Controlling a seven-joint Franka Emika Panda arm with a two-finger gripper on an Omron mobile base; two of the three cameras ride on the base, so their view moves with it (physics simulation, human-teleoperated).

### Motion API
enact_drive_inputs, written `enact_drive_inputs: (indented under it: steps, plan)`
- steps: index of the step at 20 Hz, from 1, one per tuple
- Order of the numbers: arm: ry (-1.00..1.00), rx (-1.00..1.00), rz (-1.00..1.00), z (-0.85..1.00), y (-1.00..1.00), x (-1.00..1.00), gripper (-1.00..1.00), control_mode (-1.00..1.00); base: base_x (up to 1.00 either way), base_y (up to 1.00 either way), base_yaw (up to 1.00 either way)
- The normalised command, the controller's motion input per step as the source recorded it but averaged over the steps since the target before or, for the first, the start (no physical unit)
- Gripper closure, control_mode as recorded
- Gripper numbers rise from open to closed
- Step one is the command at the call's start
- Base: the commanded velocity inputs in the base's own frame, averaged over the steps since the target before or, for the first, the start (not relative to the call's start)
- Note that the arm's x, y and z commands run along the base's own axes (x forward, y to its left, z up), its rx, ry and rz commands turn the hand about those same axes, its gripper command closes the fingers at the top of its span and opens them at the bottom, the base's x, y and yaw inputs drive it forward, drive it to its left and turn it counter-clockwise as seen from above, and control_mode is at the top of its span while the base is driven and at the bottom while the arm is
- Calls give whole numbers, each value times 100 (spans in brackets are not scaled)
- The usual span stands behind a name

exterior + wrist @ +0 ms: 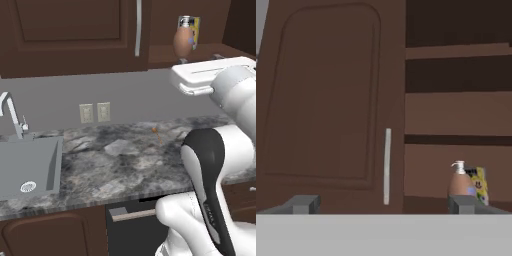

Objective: Pick the bar soap and soap dispenser from the cabinet and place them on the counter.

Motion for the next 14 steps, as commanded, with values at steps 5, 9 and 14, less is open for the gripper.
enact_drive_inputs:
  steps: [5, 9, 14]
  plan:
    - [0, 0, -7, 10, 5, 23, -100, -100, 0, 0, 0]
    - [0, 0, -2, 0, 0, 15, -100, -100, 0, 0, 0]
    - [-2, 0, 0, 0, 0, 19, -100, -100, 0, 0, 0]
